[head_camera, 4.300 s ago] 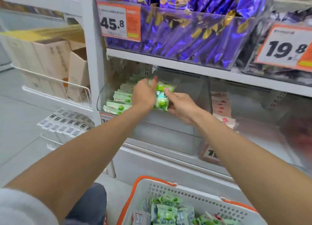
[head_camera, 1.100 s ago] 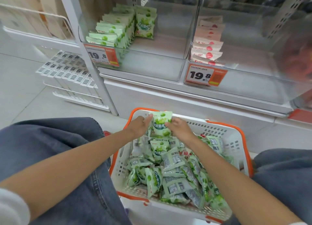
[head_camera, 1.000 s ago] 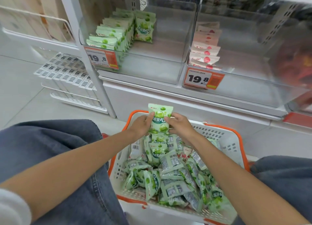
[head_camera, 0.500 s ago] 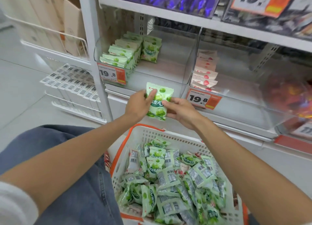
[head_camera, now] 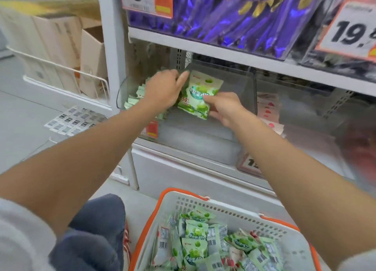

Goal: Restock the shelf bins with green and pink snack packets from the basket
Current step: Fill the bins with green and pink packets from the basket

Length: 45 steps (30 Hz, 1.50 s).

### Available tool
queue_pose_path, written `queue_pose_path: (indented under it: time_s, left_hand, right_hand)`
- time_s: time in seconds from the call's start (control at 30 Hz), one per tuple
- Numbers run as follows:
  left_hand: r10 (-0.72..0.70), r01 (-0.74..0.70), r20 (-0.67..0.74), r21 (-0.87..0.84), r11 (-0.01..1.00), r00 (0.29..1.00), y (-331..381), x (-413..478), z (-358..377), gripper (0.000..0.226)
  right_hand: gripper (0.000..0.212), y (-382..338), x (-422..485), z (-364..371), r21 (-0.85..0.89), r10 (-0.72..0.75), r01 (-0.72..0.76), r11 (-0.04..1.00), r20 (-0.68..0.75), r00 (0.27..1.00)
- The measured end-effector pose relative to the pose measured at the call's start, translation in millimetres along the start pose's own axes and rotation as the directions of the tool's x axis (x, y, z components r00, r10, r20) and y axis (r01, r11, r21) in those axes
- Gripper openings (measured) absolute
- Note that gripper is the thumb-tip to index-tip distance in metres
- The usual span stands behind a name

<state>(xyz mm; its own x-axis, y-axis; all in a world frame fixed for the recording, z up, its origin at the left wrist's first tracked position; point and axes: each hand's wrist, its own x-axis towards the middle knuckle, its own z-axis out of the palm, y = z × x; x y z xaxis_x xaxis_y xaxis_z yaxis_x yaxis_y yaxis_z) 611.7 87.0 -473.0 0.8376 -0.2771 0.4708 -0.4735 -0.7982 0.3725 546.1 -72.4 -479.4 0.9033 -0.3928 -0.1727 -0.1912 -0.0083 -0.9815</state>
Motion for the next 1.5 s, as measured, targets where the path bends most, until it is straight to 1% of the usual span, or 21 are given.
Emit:
queue_pose_path:
  time_s: [0.07,0.1,0.13,0.2,0.27,0.33,0.4,0.5,0.57,0.67,0.77,0.83,0.9,1.0,1.13,1.23,1.3,1.4,1.5]
  left_hand:
    - [0.027,-0.049,0.117,0.187,0.981,0.993,-26.6,17.1,6.9,0.059]
    - [0.006,-0.054,0.184,0.261,0.964,0.983,-39.3,21.8,11.8,0.06]
    - [-0.02,-0.055,0.237,0.308,0.95,0.971,-50.2,24.4,17.7,0.061]
    - [-0.044,-0.048,0.291,0.3,0.953,0.956,-64.0,24.9,28.2,0.062]
    - [-0.027,-0.044,0.278,0.246,0.968,0.96,-70.1,24.7,35.9,0.059]
    - [0.0,-0.056,0.237,0.229,0.972,0.972,-72.2,24.8,40.1,0.055]
    - [0.008,-0.051,0.206,0.204,0.978,0.978,-73.0,23.9,41.4,0.053]
    - [-0.003,-0.029,0.18,0.176,0.984,0.984,-73.5,22.5,42.2,0.053]
    - [-0.006,-0.023,0.171,0.169,0.985,0.985,-72.8,22.4,42.2,0.053]
    - [-0.008,-0.02,0.168,0.16,0.987,0.986,-70.8,21.9,41.5,0.053]
    - [-0.016,-0.012,0.169,0.163,0.987,0.985,-69.4,21.0,39.9,0.053]
    - [-0.019,-0.009,0.172,0.162,0.987,0.985,-68.9,20.6,39.3,0.054]
    - [-0.017,-0.011,0.172,0.158,0.987,0.985,-69.2,20.2,38.9,0.054]
    - [-0.009,-0.015,0.163,0.149,0.989,0.987,-68.3,19.1,38.0,0.053]
    - [-0.009,-0.015,0.149,0.161,0.987,0.989,-66.2,18.6,36.6,0.052]
    - [-0.011,-0.013,0.143,0.17,0.985,0.99,-65.4,18.2,36.1,0.051]
    - [-0.01,-0.014,0.14,0.17,0.985,0.99,-65.3,18.0,36.0,0.052]
    - [-0.008,-0.016,0.143,0.168,0.986,0.99,-65.7,17.9,36.0,0.052]
    - [-0.008,-0.018,0.148,0.173,0.985,0.989,-66.2,18.1,36.2,0.053]
  right_hand:
    - [0.018,3.9,30.3,11.7,-0.069,0.01,-0.016,0.997,-0.093,0.996]
    - [0.018,6.8,44.0,18.2,-0.104,0.017,-0.029,0.994,-0.122,0.992]
    - [0.015,11.0,59.5,25.0,-0.125,0.021,-0.039,0.991,-0.144,0.989]
    - [0.023,16.8,85.8,36.8,-0.142,0.04,-0.064,0.988,-0.169,0.985]
    - [0.021,24.0,109.2,44.9,-0.207,-0.006,-0.037,0.978,-0.203,0.979]
    - [0.026,31.0,121.3,50.8,-0.311,-0.066,-0.017,0.95,-0.256,0.964]
    - [0.037,35.4,123.6,58.1,-0.358,-0.085,-0.025,0.933,-0.289,0.954]
    - [0.061,39.5,129.0,70.3,-0.424,-0.08,-0.028,0.905,-0.237,0.968]
    - [0.07,39.2,130.6,73.9,-0.454,-0.087,-0.03,0.891,-0.235,0.968]
    - [0.066,40.0,130.8,72.9,-0.485,-0.104,-0.029,0.874,-0.244,0.964]
    - [0.073,44.4,130.0,69.2,-0.503,-0.087,-0.032,0.864,-0.213,0.973]
    - [0.064,48.1,131.8,66.9,-0.519,-0.11,-0.021,0.854,-0.219,0.969]
    - [0.06,49.2,131.9,66.8,-0.488,-0.122,-0.02,0.873,-0.257,0.959]
    - [0.071,46.1,131.7,74.4,-0.449,-0.096,-0.036,0.893,-0.269,0.958]
    - [0.076,46.5,134.2,87.4,-0.519,-0.11,-0.019,0.855,-0.216,0.97]
    - [0.076,50.1,135.2,87.0,-0.526,-0.118,-0.026,0.85,-0.238,0.964]
    - [0.074,52.2,136.5,84.0,-0.561,-0.128,-0.044,0.826,-0.264,0.956]
    - [0.069,53.5,137.8,81.0,-0.581,-0.14,-0.028,0.814,-0.243,0.96]
    - [0.071,54.5,137.9,79.2,-0.57,-0.141,-0.008,0.822,-0.217,0.966]
